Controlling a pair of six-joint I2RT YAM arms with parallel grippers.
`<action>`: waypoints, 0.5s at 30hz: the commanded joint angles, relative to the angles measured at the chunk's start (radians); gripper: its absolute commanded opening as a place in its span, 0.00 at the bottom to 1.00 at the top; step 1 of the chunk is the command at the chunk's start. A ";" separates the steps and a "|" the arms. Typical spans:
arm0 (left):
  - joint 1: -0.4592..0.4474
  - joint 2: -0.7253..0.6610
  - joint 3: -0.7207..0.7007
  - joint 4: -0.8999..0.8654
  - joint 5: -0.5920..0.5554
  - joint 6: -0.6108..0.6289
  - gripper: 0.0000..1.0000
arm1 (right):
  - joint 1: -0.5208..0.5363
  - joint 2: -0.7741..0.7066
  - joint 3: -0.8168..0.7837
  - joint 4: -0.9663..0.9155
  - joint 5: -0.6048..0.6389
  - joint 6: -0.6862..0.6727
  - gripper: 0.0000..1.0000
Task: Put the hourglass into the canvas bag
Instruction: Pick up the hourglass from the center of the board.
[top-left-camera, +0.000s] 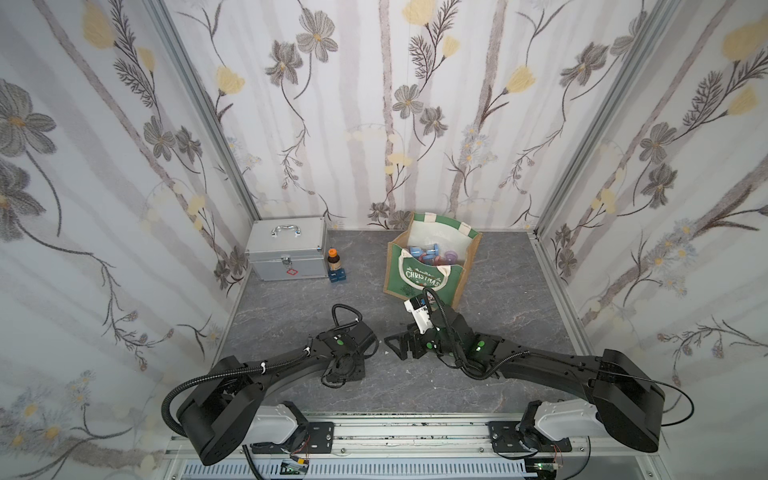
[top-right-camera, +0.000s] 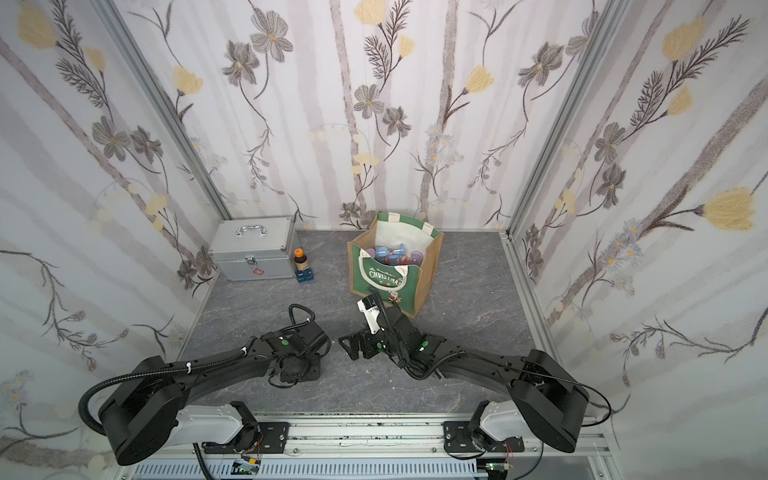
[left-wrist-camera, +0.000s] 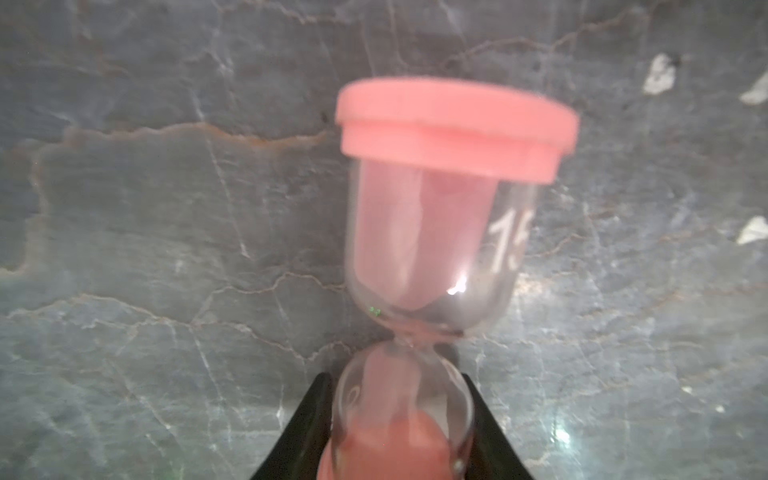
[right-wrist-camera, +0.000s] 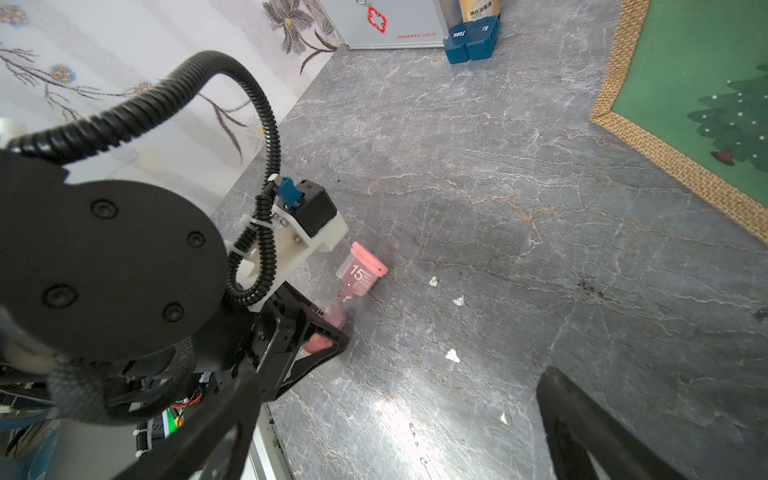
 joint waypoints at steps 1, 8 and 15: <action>0.001 -0.030 0.019 0.000 -0.002 -0.012 0.34 | -0.012 -0.030 -0.012 0.020 0.006 0.024 1.00; 0.001 -0.117 0.131 -0.053 -0.013 0.057 0.27 | -0.069 -0.141 -0.015 -0.039 0.005 0.036 1.00; 0.003 -0.123 0.363 -0.129 -0.006 0.174 0.25 | -0.135 -0.311 -0.015 -0.135 0.046 0.048 1.00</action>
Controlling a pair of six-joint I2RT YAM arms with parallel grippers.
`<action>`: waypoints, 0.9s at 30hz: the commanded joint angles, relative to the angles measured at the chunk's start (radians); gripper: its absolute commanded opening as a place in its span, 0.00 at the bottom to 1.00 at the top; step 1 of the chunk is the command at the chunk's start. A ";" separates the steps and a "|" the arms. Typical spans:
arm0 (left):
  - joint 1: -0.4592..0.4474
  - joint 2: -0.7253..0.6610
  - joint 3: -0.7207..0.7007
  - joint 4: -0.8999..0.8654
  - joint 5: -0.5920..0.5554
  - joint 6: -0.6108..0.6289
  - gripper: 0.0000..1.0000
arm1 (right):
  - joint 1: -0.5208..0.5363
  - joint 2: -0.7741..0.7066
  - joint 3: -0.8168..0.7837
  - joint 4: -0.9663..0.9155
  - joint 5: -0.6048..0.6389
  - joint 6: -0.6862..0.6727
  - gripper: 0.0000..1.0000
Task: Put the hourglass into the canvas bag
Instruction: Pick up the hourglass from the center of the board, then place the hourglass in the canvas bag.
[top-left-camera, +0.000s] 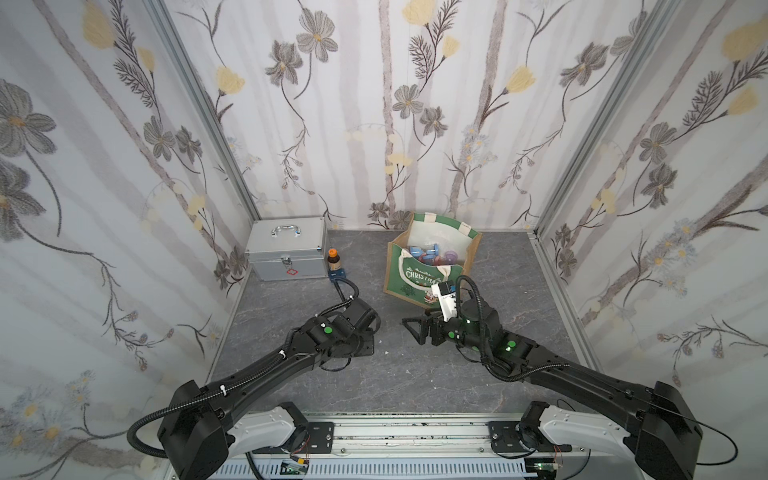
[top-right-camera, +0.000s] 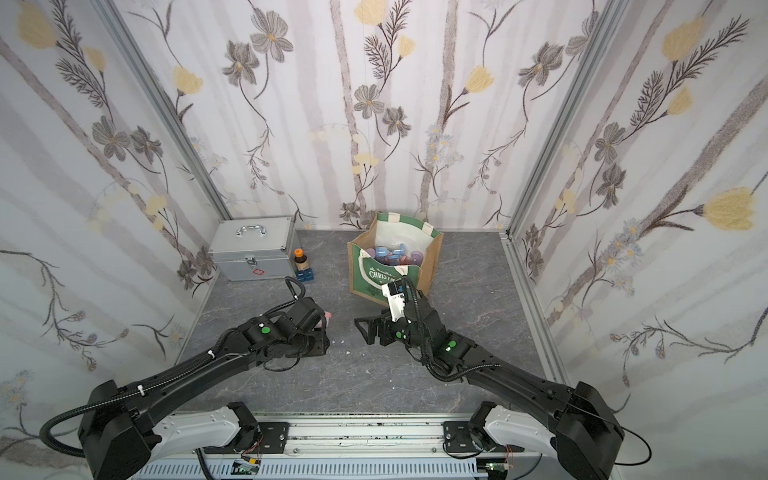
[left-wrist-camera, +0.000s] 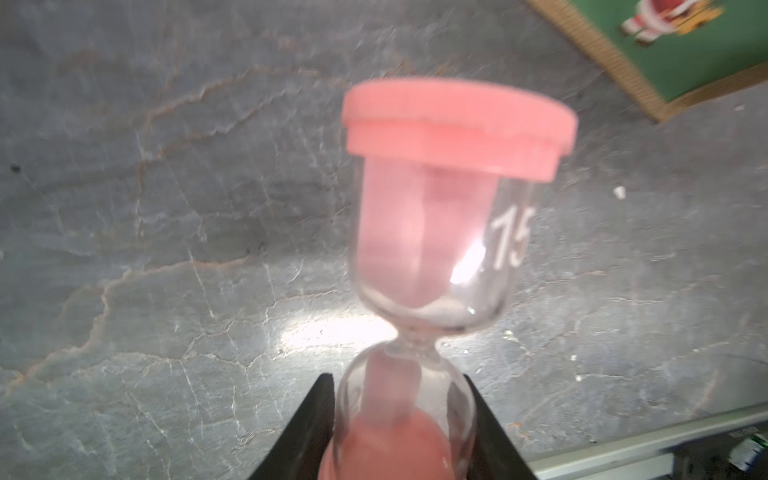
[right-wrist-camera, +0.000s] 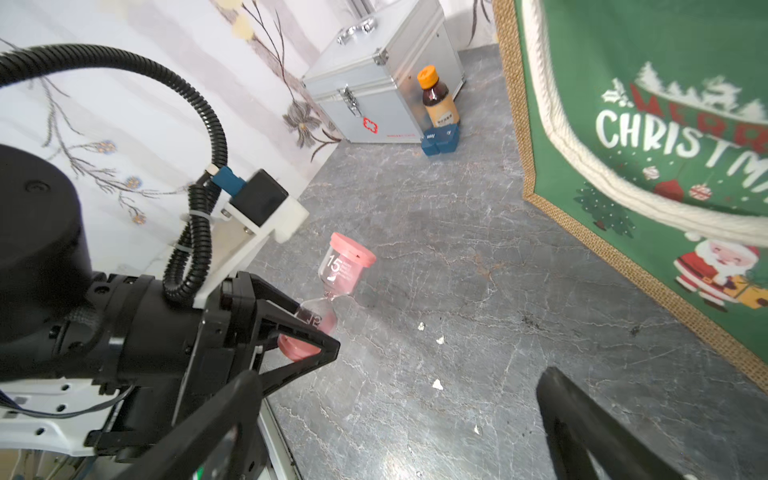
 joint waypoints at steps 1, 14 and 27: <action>0.001 0.008 0.099 -0.036 -0.001 0.089 0.25 | -0.014 -0.071 0.005 -0.052 0.044 0.006 1.00; 0.001 0.325 0.640 -0.038 0.055 0.276 0.20 | -0.228 -0.220 0.118 -0.256 0.103 -0.010 1.00; 0.003 0.897 1.451 -0.280 0.012 0.412 0.15 | -0.444 -0.172 0.176 -0.199 -0.016 -0.037 1.00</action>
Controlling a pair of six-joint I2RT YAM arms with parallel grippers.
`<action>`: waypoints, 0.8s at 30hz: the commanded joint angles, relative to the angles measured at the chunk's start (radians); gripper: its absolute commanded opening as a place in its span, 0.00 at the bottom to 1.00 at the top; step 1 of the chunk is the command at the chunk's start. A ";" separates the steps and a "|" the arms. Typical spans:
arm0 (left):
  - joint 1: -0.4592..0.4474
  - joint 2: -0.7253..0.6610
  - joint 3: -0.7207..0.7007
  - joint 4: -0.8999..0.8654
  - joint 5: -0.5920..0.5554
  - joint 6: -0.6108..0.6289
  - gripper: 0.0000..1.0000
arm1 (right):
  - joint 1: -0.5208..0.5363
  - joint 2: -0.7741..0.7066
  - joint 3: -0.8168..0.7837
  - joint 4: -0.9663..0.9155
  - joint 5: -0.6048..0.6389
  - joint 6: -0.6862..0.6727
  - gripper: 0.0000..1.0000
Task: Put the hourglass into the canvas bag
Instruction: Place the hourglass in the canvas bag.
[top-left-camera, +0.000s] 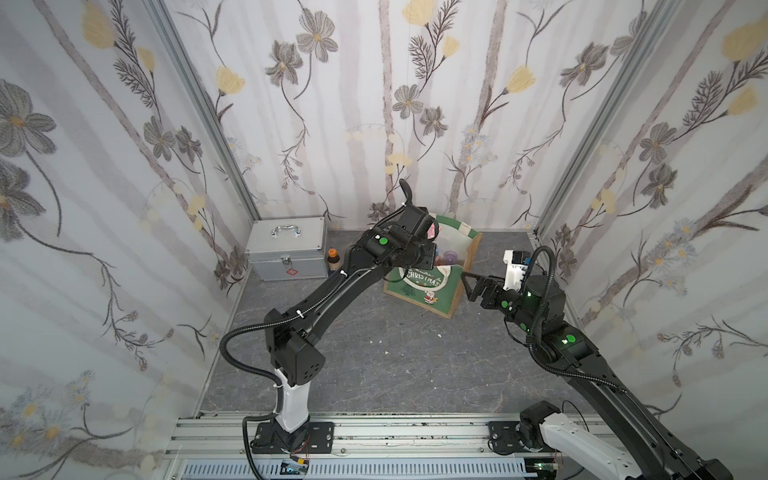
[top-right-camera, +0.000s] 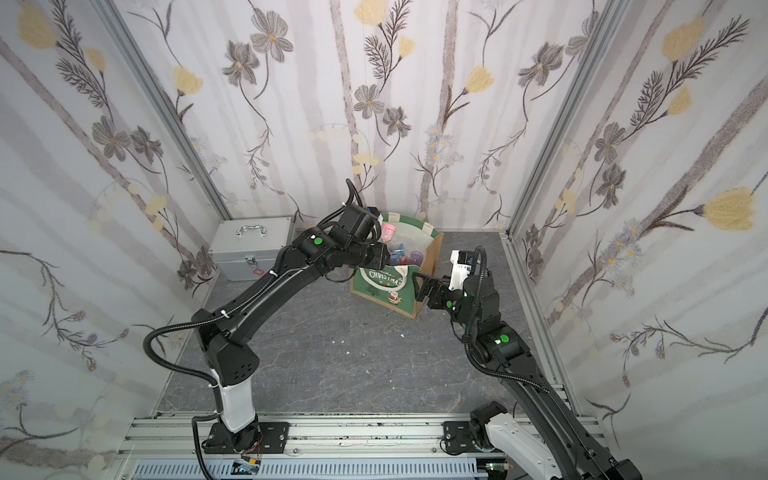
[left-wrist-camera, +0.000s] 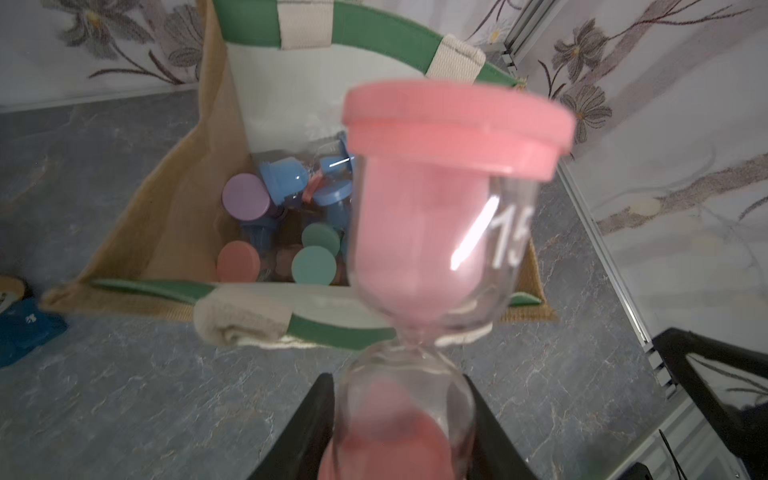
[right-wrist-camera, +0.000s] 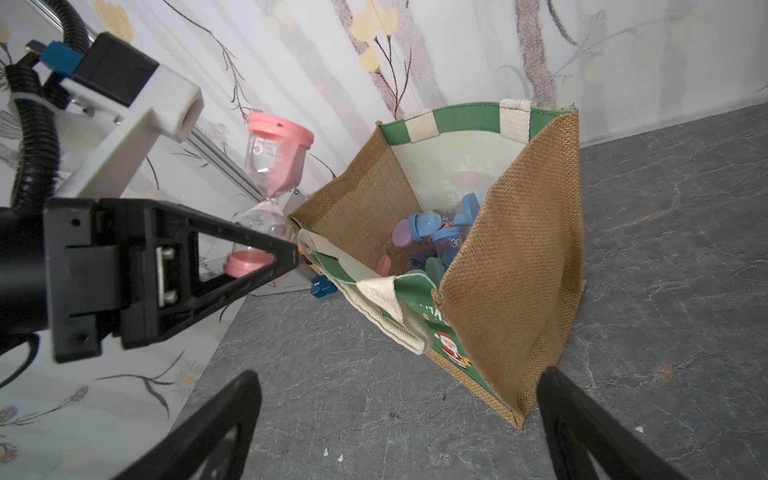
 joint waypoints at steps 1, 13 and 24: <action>0.002 0.146 0.245 -0.145 -0.038 0.082 0.15 | -0.023 0.026 0.026 0.057 -0.048 -0.016 1.00; 0.049 0.393 0.416 -0.109 -0.047 0.084 0.17 | -0.109 0.056 0.007 0.089 -0.078 0.004 1.00; 0.051 0.540 0.418 -0.162 -0.074 0.074 0.30 | -0.130 0.064 -0.041 0.127 -0.081 0.017 1.00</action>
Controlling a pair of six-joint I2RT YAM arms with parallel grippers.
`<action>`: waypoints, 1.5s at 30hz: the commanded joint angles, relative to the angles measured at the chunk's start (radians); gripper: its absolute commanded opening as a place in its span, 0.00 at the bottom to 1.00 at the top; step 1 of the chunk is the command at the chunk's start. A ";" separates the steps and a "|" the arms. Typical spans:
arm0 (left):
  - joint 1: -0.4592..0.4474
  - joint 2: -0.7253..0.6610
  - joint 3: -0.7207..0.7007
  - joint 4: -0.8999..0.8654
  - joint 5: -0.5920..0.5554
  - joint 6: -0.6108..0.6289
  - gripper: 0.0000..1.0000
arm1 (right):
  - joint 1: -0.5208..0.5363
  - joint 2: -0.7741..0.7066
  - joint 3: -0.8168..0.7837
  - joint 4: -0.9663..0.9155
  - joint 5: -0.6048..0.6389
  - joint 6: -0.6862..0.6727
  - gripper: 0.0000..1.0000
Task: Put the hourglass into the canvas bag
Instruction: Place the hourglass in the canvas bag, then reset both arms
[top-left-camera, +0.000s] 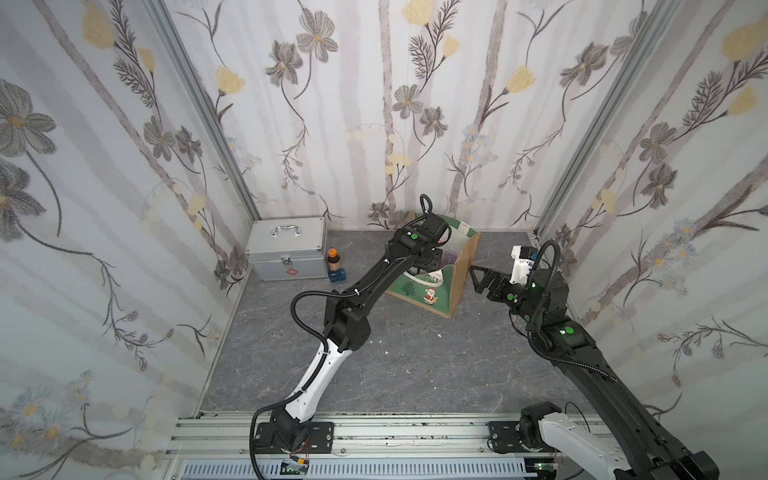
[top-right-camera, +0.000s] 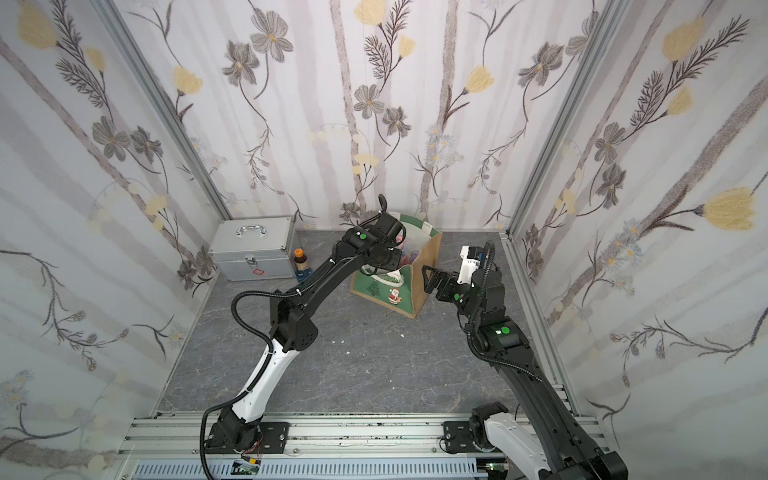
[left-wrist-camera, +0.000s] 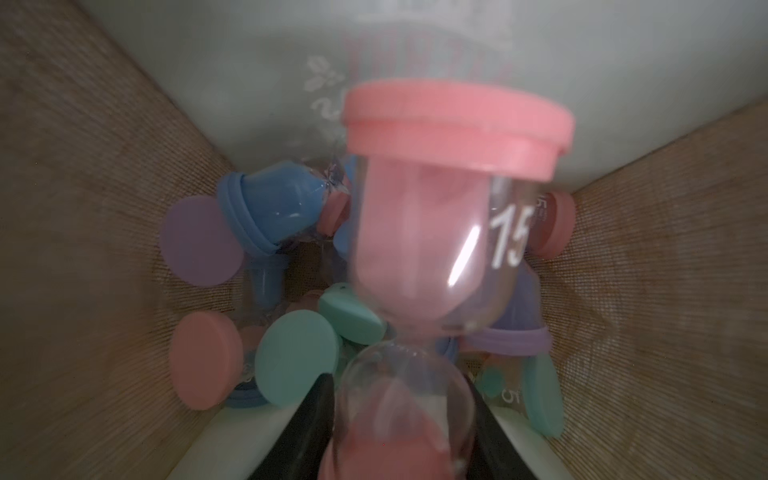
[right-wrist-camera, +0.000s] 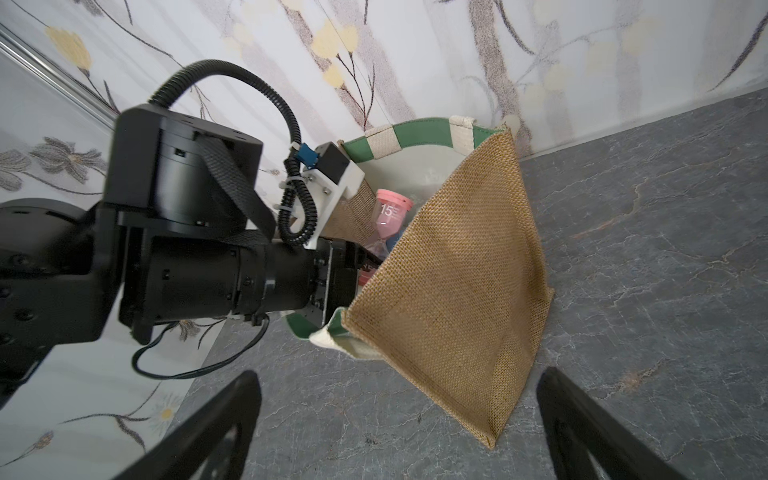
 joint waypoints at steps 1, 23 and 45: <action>0.000 0.027 0.000 -0.021 -0.020 -0.004 0.34 | -0.006 0.012 -0.009 0.058 -0.012 0.014 1.00; 0.000 -0.277 -0.028 -0.003 0.016 -0.027 1.00 | -0.052 -0.018 -0.070 0.068 0.227 -0.009 1.00; 0.340 -1.425 -1.943 0.948 -0.684 -0.091 1.00 | -0.226 0.141 -0.315 0.444 0.619 -0.135 1.00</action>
